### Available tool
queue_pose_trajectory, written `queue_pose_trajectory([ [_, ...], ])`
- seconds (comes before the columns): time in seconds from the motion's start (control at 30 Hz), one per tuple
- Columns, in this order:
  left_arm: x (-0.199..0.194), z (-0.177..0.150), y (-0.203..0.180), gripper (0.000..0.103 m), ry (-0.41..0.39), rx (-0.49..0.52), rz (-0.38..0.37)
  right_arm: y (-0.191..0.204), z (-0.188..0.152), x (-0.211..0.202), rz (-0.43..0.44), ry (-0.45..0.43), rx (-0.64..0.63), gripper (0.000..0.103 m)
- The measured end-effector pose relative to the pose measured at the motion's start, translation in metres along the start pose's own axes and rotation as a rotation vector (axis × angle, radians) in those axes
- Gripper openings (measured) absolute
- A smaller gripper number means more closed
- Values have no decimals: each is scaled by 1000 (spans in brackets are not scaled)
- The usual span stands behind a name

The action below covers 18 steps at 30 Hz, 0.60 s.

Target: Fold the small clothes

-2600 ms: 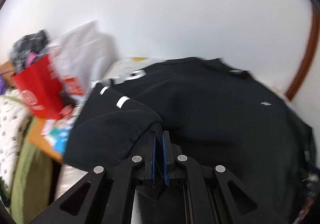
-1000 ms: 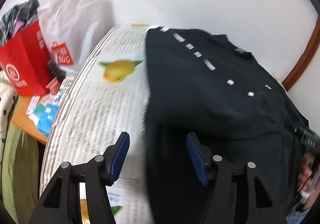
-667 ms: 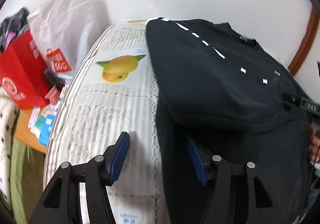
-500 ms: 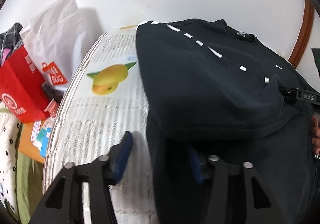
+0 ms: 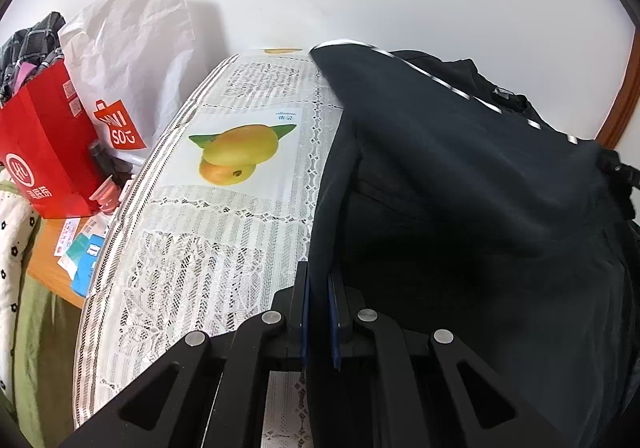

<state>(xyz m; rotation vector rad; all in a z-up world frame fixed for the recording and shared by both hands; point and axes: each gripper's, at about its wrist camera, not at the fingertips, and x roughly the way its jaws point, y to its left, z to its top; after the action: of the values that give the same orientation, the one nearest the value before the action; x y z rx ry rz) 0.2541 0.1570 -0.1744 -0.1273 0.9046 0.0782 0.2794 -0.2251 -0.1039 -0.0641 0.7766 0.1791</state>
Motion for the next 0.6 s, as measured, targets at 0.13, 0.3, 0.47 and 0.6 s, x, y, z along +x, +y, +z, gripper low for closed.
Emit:
queue_pose_trajectory([
  [0.13,0,1,-1,8,2,3,8,-49,0,-1,-90,7,71,16],
  [0.3,0,0,-1,8,7,0,14,-88,-7,15,-193,74,107,16],
  [0.47,-1,1,-1,8,21,-10,19,-110,-23,30,-209,147,135,21],
  [0.6,-4,-2,-1,11,30,3,25,-116,-35,29,-283,196,123,40],
])
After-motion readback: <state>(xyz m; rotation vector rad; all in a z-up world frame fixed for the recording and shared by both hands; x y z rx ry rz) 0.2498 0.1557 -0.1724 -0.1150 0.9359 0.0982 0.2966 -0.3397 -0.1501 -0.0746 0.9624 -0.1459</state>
